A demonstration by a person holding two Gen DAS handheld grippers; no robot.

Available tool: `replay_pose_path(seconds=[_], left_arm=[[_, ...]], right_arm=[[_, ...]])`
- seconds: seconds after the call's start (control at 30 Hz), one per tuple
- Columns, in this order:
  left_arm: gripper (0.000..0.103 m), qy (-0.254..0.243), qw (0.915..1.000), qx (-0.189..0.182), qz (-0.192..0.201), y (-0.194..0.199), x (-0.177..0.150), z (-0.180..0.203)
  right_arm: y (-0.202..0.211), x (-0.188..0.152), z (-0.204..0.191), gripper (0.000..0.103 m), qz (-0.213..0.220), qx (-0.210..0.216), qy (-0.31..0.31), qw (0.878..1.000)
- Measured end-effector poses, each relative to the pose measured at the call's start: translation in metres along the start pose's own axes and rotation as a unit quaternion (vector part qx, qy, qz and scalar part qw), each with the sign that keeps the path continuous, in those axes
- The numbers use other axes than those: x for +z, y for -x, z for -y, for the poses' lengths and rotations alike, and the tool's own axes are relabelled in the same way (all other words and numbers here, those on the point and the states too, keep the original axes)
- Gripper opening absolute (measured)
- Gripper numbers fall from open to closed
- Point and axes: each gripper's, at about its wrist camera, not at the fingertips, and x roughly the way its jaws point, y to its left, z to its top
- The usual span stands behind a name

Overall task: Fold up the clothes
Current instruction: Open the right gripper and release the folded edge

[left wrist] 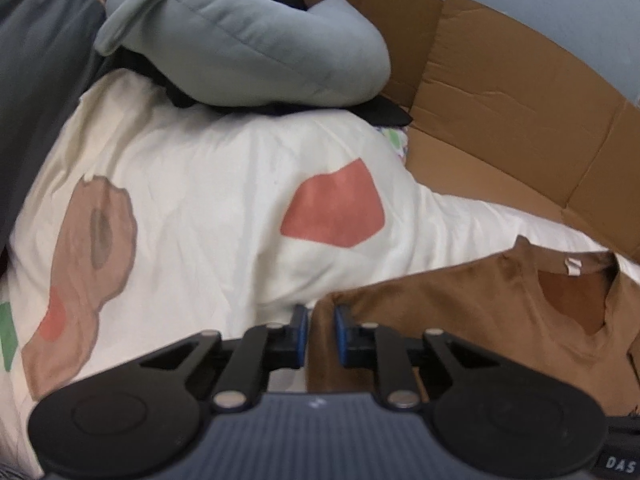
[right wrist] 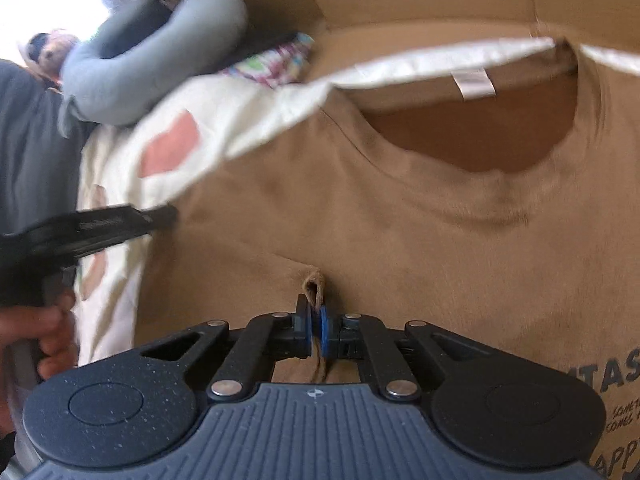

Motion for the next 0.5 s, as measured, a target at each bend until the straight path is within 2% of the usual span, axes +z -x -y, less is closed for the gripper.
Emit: replay_pose_path(seconds=[0.07, 0.1, 0.17, 0.23, 0.37, 0.5], left_arm=[[0.020, 0.005, 0.9999, 0.007, 0.006, 0.010, 0.000, -0.003], [0.025, 0.000, 0.9999, 0.008, 0.012, 0.016, -0.002, -0.003], [0.024, -0.004, 0.9998, 0.008, 0.019, 0.029, -0.006, -0.004], [0.016, 0.000, 0.9997, 0.007, 0.025, 0.043, -0.011, -0.002], [0.016, -0.018, 0.9993, -0.007, 0.033, 0.066, -0.029, 0.008], [0.013, -0.028, 0.9989, -0.017, 0.033, 0.077, -0.050, 0.016]], right_arm=[[0.003, 0.002, 0.005, 0.013, 0.006, -0.002, -0.004, 1.000], [0.007, 0.001, 0.006, 0.022, 0.012, -0.007, -0.002, 1.000], [0.019, -0.002, 0.008, 0.033, 0.033, -0.028, -0.010, 0.999], [0.026, -0.009, 0.006, 0.032, 0.040, -0.022, -0.007, 0.999], [0.036, -0.021, -0.009, 0.032, 0.061, -0.004, 0.034, 0.998], [0.034, -0.026, -0.021, 0.032, 0.055, 0.023, 0.063, 0.996]])
